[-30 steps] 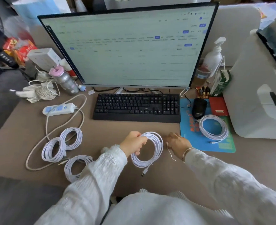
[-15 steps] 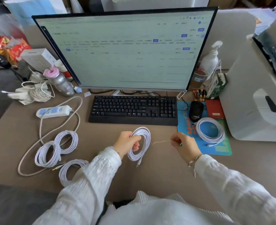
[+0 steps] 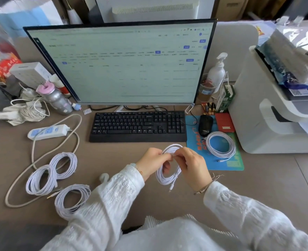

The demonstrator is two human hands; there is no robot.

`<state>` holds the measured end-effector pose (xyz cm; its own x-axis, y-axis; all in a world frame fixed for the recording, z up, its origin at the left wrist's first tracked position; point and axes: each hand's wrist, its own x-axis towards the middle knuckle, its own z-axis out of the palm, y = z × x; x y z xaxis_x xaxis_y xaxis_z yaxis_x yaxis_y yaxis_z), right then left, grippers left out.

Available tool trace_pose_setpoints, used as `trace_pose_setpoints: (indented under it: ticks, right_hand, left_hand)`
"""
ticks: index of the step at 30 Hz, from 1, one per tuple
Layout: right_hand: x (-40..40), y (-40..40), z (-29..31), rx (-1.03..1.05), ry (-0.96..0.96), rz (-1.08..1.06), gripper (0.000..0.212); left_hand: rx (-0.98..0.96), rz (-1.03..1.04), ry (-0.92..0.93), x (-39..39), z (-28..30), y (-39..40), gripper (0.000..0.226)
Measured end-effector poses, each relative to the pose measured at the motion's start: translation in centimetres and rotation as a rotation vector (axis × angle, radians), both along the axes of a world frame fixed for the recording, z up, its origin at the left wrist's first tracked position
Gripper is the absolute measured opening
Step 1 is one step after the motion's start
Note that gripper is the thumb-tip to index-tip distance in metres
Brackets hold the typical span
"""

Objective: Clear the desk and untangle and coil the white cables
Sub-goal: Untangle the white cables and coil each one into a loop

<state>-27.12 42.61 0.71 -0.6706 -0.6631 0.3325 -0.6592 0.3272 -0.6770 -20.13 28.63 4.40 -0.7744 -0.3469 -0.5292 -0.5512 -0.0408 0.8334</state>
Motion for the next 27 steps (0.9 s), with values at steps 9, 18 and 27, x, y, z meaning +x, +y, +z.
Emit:
trace_pose_setpoints:
  ticks: [9,18,27]
  right_hand:
    - [0.4,1.1,0.6,0.007,0.020,-0.030,0.017]
    - [0.0,1.9,2.4,-0.007,0.078,0.080,0.011]
    - [-1.7,3.0,5.9,0.004,0.143,0.216,0.005]
  left_hand:
    - [-0.161,-0.062,0.089,0.4,0.0,1.8,0.042]
    - [-0.048,0.146,0.220,0.7,1.7,3.0,0.020]
    - [-0.224,-0.143,0.222,0.5,2.6,2.1,0.024]
